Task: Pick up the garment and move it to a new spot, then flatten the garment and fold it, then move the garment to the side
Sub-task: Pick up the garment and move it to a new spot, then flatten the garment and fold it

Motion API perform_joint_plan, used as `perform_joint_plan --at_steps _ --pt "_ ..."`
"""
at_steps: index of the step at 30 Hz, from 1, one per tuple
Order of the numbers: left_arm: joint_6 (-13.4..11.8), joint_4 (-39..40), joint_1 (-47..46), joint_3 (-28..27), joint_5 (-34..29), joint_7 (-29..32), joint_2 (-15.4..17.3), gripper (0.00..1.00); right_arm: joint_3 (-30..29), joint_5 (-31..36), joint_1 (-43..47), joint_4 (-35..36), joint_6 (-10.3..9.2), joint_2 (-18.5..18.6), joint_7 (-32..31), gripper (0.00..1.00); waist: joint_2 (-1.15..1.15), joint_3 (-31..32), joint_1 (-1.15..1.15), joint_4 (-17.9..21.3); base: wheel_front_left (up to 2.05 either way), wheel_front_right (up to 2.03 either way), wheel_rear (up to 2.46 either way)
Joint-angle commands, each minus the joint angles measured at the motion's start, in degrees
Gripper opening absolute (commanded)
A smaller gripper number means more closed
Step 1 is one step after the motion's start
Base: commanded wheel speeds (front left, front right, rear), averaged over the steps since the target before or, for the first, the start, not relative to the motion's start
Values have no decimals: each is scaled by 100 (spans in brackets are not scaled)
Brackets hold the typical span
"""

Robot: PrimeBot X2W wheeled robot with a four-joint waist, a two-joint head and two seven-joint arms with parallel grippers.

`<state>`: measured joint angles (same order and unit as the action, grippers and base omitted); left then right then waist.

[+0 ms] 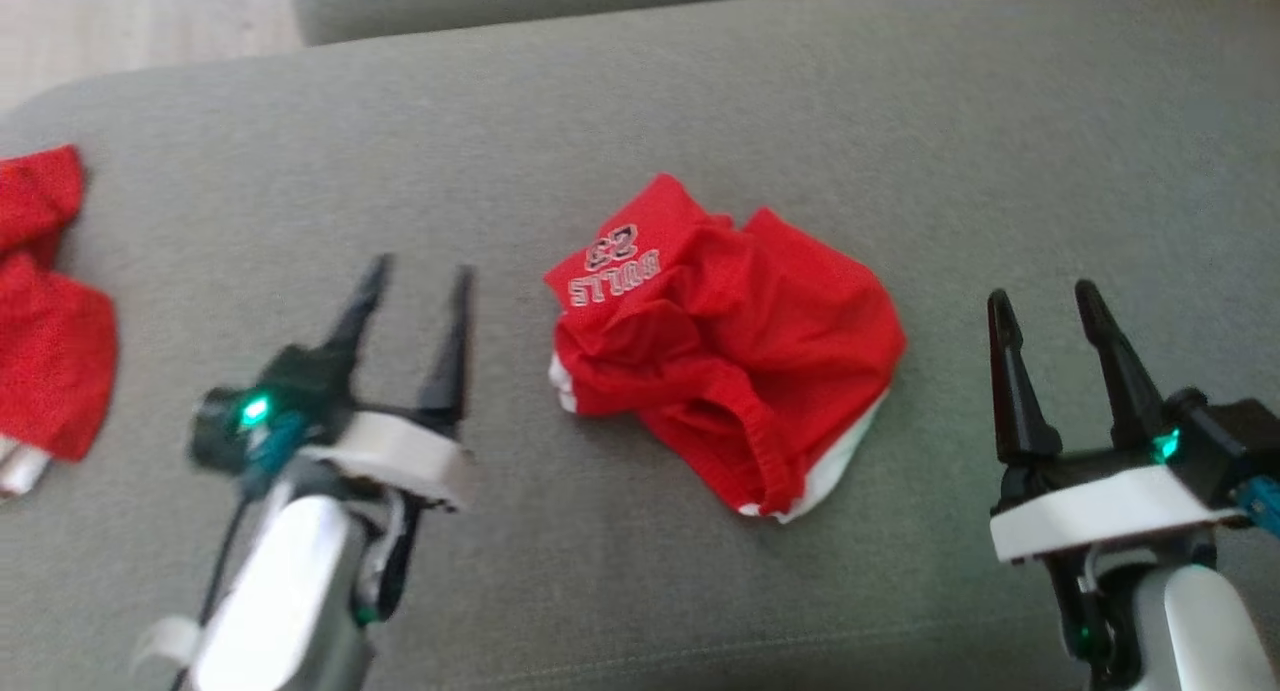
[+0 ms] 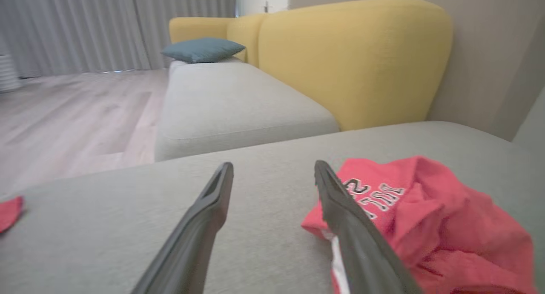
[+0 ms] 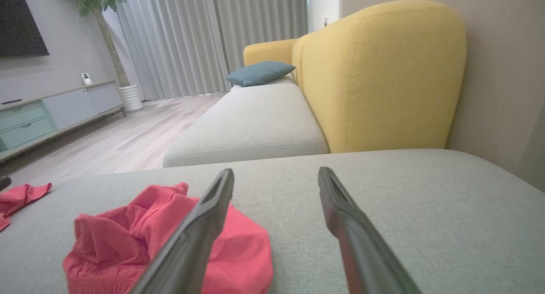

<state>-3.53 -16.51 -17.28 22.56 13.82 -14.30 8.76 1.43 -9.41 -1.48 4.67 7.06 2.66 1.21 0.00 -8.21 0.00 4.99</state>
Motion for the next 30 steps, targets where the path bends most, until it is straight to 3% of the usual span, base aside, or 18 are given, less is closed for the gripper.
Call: perform_joint_plan --at_steps 1,4,8,17,30 --pt "-81 258 -101 -320 45 -67 152 100 109 51 -38 182 43 22 -23 100 0 138 0 -174 0 0 0" --pt "-193 504 271 -673 150 -68 302 100 83 101 63 167 43 22 -103 100 0 279 0 -358 0 0 0" --pt "-158 663 615 -846 219 -69 404 100 62 135 159 146 43 22 -164 100 0 413 0 -462 0 0 0" --pt "-97 845 1131 -714 141 -66 492 100 -38 145 450 161 43 21 -276 100 0 719 0 -492 0 0 0" --pt "-215 1022 1417 -625 115 68 589 100 -98 99 712 290 43 21 -384 100 0 889 0 -479 0 0 0"
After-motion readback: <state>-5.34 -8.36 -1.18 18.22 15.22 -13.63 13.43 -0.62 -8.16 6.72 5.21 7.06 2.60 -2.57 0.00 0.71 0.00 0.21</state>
